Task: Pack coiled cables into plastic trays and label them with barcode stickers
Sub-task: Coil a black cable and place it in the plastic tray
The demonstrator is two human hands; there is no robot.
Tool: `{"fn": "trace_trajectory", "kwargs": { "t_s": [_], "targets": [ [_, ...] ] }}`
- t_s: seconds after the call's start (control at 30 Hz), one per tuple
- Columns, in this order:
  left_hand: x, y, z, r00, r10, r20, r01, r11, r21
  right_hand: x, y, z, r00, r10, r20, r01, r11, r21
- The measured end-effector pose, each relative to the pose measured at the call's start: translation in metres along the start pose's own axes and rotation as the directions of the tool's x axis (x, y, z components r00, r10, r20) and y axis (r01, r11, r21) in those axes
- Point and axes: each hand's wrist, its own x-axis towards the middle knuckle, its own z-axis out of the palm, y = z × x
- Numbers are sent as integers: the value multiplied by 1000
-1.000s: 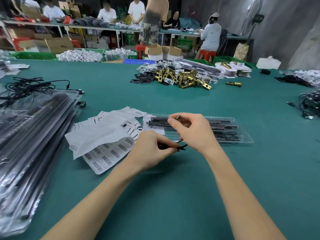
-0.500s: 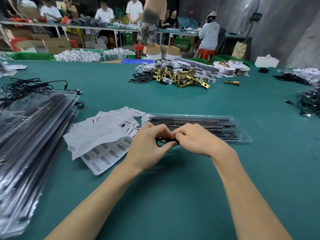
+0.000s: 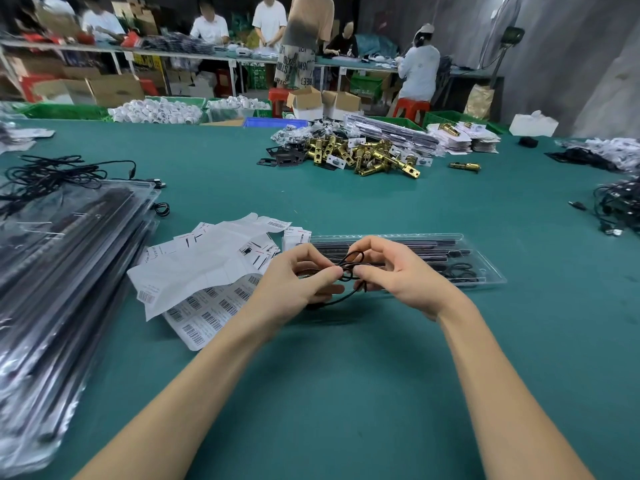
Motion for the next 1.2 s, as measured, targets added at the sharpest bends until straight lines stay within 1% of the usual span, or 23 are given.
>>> {"fn": "trace_trajectory", "kwargs": {
  "t_s": [0.07,0.17,0.27,0.33,0.4,0.5,0.57,0.63,0.67,0.7,0.73,0.77,0.8,0.83,0.87,0.9,0.93,0.97,1.03,1.1,1.13,1.2],
  "targets": [
    [0,2,-1,999,0,48,-2,999,44,-1,1,-2,1000,-7,17,6,999,51],
    [-1,5,-3,996,-22,89,19,999,38,-3,2,-4,998,4,56,-8,997,70],
    [-2,9,-2,993,34,117,-48,992,120,-4,2,-8,995,-3,100,-3,998,61],
    [-2,13,-2,987,68,145,-92,983,162,-4,2,-11,993,-13,115,0,994,109],
    [-3,11,1,986,35,162,-52,994,97,-5,3,-12,993,-13,119,-7,986,165],
    [-6,2,8,979,-94,179,116,986,-116,-6,7,-11,995,6,99,-26,978,205],
    [-6,-4,12,977,-149,151,179,962,-206,-7,7,-9,997,26,72,-39,980,197],
    [-5,-8,14,978,-186,98,207,930,-303,-12,7,-6,999,32,-9,-31,991,128],
    [-4,-9,14,976,-203,77,217,910,-352,-15,7,-4,996,10,-86,-5,998,65],
    [-3,-9,15,974,-219,62,226,892,-391,-20,7,-3,980,-51,-194,46,999,-29],
    [-2,-9,15,971,-234,48,232,880,-415,-26,8,-4,941,-160,-299,114,980,-164],
    [-2,-9,16,969,-243,38,236,872,-428,-33,8,-6,898,-283,-336,172,930,-324],
    [-2,-9,16,967,-251,33,240,867,-437,-41,9,-7,881,-378,-285,210,851,-481],
    [-1,-9,16,966,-256,30,243,863,-443,-49,11,-6,893,-415,-175,230,754,-616],
    [-1,-9,17,964,-263,27,248,861,-445,-56,13,-3,916,-398,-56,235,643,-729],
    [-1,-9,17,962,-271,22,253,863,-437,-61,15,1,929,-368,34,238,526,-816],
    [-1,-9,18,960,-279,12,259,873,-414,-64,18,7,929,-360,88,249,429,-868],
    [-1,-9,19,959,-283,0,262,888,-377,-66,19,13,922,-370,114,261,377,-889],
    [-1,-11,22,959,-282,-14,264,913,-312,-66,18,26,900,-416,127,283,337,-898],
    [-2,-12,24,967,-256,-6,241,917,-318,-62,16,35,873,-467,141,309,304,-901],
    [-2,-11,25,971,-240,-1,227,919,-323,-59,15,38,864,-480,150,329,315,-890],
    [-3,-10,25,977,-215,4,205,924,-323,-59,12,42,857,-489,165,384,391,-836]
  ]
}}
